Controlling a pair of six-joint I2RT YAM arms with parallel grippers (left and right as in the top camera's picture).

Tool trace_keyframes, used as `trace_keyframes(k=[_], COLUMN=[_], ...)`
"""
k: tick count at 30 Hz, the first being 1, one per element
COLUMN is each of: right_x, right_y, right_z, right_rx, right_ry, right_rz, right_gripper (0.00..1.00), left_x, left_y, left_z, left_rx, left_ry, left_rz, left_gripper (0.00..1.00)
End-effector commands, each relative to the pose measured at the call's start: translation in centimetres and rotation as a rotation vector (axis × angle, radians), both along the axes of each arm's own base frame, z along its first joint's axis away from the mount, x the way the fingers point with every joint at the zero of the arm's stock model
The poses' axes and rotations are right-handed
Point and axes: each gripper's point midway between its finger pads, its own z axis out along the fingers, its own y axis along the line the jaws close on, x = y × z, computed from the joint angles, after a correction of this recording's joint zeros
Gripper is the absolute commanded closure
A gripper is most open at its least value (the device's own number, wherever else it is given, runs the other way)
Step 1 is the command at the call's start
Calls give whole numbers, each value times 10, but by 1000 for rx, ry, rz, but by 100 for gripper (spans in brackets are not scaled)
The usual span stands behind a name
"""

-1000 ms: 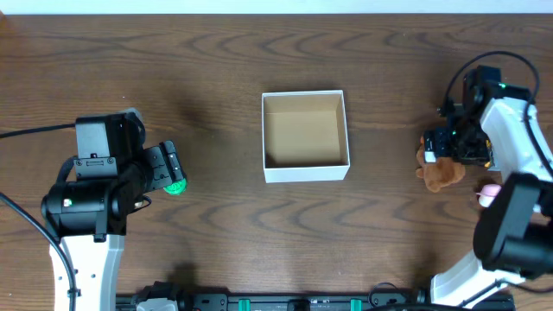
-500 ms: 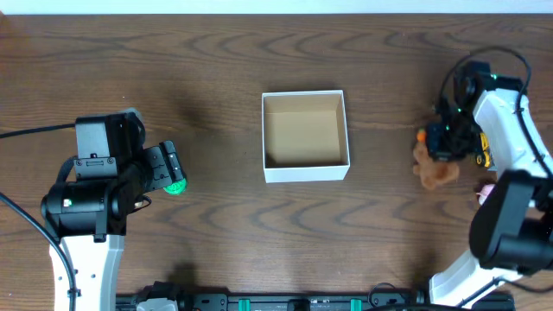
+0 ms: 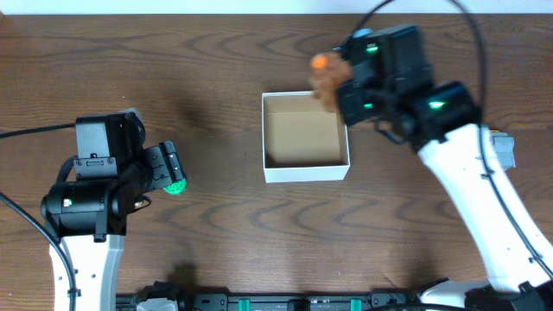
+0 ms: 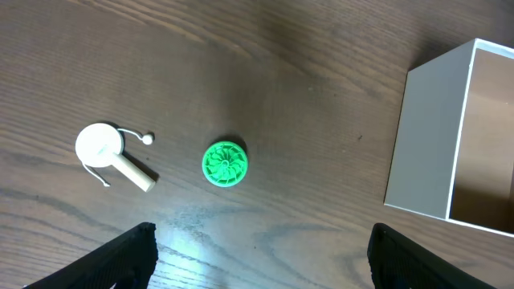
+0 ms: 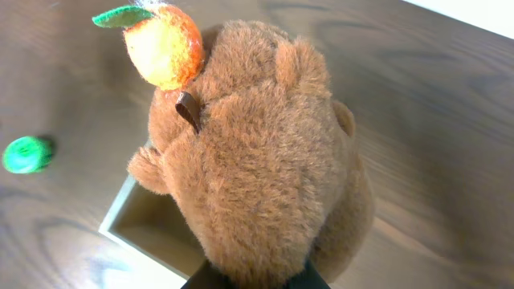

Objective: Pack container
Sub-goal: 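Carry the capybara into the box and open the right gripper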

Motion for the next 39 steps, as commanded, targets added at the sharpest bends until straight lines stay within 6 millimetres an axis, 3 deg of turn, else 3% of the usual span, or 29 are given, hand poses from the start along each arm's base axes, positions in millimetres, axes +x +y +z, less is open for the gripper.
trace_keyframes(k=[1,4,12,22,27,33,37,39], right_x=[-6,-6,-4,-6,-10,2,6,7], right_y=[39,60,67,70,77,88,91,92], right_z=[-30,-53,-111,-154,-165,-179,-189,-189], right_rx=[30,69,115,90,87,111,108,111], right_ry=[85,167,377,486,512,492,495,492], right_rz=[25,-47,-331,-433,-455,-448,-448,-447], right_gripper=[99,99,99,99,99,96,76,59], left_x=[1,1,1,1,1,1,1,1], left_y=[2,2,2,2,2,2,2,2], left_z=[6,6,6,6,6,6,5,5], left_rx=[7,7,7,7,7,7,7,7], left_ry=[-14,-14,-13,-14,-14,-14,-12,-12], left_rz=[3,3,3,3,3,3,3,3], left_gripper=[16,16,16,16,16,16,16,16])
